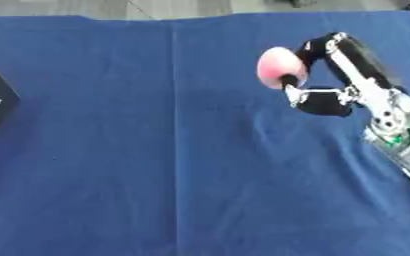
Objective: Pick up the objects with one hand, pass them to the other hand, and then place them into the box on the other side of the table.
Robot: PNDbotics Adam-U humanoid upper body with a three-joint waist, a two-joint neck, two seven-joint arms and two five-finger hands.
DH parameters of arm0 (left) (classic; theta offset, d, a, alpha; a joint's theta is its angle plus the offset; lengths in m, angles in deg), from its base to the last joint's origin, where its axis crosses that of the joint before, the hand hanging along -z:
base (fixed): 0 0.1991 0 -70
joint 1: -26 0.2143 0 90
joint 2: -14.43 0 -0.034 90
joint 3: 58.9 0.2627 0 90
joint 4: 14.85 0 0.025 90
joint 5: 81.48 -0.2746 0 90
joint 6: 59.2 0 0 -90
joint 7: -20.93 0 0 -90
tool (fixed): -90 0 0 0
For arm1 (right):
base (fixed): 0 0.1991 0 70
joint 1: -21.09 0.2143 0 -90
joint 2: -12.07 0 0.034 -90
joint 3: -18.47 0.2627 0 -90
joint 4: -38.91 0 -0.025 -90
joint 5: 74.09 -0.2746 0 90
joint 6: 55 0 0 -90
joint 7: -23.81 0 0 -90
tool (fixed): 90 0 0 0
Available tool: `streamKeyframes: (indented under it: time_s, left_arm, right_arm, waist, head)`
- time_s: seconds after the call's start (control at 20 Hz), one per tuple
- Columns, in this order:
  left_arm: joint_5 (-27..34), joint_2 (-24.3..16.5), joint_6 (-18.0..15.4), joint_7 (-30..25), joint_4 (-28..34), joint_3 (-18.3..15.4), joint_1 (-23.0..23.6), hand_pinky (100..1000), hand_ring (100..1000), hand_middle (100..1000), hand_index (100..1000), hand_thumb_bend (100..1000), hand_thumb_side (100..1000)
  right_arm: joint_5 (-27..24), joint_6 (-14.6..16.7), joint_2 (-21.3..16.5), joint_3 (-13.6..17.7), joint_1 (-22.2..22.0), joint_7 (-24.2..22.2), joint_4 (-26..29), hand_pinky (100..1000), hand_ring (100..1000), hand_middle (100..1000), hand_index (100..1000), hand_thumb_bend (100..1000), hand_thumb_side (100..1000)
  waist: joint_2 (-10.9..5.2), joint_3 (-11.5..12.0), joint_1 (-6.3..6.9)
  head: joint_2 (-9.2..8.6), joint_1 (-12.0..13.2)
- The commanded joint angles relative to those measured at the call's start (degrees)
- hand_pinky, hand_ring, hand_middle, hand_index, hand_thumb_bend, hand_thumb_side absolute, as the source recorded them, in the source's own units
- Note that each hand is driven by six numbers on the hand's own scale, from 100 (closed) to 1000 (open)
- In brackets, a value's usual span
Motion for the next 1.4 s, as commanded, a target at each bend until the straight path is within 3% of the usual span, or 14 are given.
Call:
streamKeyframes:
  time_s: [0.05,0.25,0.5,0.8,1.05,1.3,1.4]
  left_arm:
    - [-0.08,-5.20,-1.06,-1.02,1.03,-0.20,-3.21,833,685,767,838,100,783]
    - [1.33,-9.58,1.48,-4.15,1.03,2.87,-6.86,831,684,764,837,100,789]
    - [4.50,-14.45,5.70,-8.41,1.03,7.99,-9.69,831,691,763,844,100,826]
    - [2.80,-20.07,11.06,-13.77,0.82,16.65,-13.82,825,734,779,873,100,838]
    - [2.42,-19.22,15.34,-18.05,1.03,23.60,-18.83,828,740,785,887,100,892]
    - [4.16,-15.77,19.69,-22.40,1.03,30.67,-24.85,834,752,797,924,100,863]
    - [4.08,-13.72,21.58,-24.29,1.03,33.74,-27.28,838,759,801,926,148,855]
  right_arm:
    - [-2.91,-0.78,1.77,-2.24,3.03,2.91,0.54,796,625,366,542,100,100]
    - [-6.19,-3.05,5.61,-6.42,7.42,6.25,0.54,784,626,369,548,100,100]
    - [-9.42,-3.74,9.11,-12.29,12.13,9.32,0.54,770,632,375,556,100,156]
    - [-8.22,-3.92,11.20,-18.99,16.30,6.86,0.54,806,635,380,558,100,122]
    - [-5.28,-2.49,12.70,-22.13,18.83,2.72,0.54,810,636,382,558,100,101]
    - [-3.10,-1.61,13.49,-23.37,19.71,0.47,0.54,805,635,381,557,100,100]
    - [-2.54,-1.27,13.73,-23.69,20.25,-0.05,0.54,805,636,381,556,100,100]
  waist:
    - [-2.33,-0.04,0.43]
    - [-3.04,-0.07,0.99]
    - [-3.17,0.51,1.67]
    - [-2.95,1.24,2.16]
    - [-2.91,1.72,2.39]
    - [-3.02,2.27,2.76]
    - [-2.97,2.80,3.00]
  head:
    - [1.08,0.83]
    - [1.96,2.25]
    - [2.46,6.11]
    - [1.73,5.79]
    - [1.22,4.33]
    - [1.31,3.12]
    - [1.58,2.74]
